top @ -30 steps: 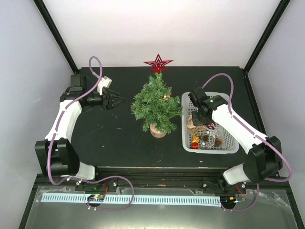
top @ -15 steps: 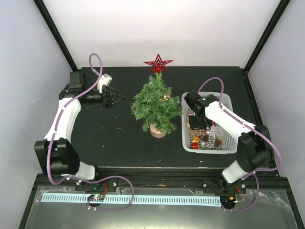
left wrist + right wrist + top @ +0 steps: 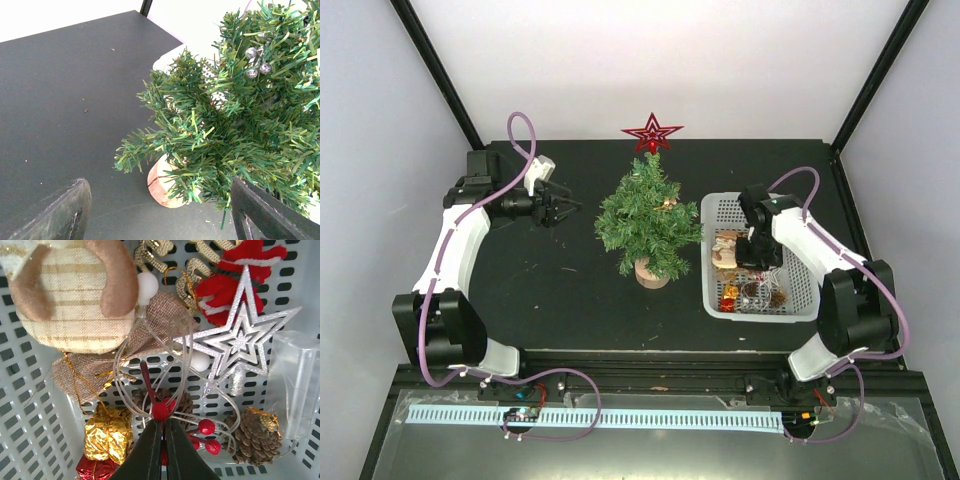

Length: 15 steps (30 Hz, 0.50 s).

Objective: Decorate the small christmas tree

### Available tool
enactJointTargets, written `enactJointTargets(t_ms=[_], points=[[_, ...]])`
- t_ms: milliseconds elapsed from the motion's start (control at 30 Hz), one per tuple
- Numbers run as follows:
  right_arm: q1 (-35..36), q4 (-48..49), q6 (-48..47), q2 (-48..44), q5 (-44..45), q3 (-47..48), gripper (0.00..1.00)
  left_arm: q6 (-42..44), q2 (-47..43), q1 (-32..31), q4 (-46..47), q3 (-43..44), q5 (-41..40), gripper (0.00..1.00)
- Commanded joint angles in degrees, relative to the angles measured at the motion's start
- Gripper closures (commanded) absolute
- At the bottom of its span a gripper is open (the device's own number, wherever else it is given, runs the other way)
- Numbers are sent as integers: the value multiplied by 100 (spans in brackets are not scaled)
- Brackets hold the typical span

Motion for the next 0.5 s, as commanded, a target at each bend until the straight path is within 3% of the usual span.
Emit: enactJointTargets(t_ms=[0,167,367,467], points=[[-79,183,160,-154,98,107,95,134,36,-28,43,107,103,23],[-84,612,440,-102,39,140,94,69,17,-30,120,50,81,23],[-265,1043,554,-68,-901,166,94,35,18,-27,108,39,98,23],[-287,1188,560,-144,-964,165,95,16,10,-29,128,35,107,23]])
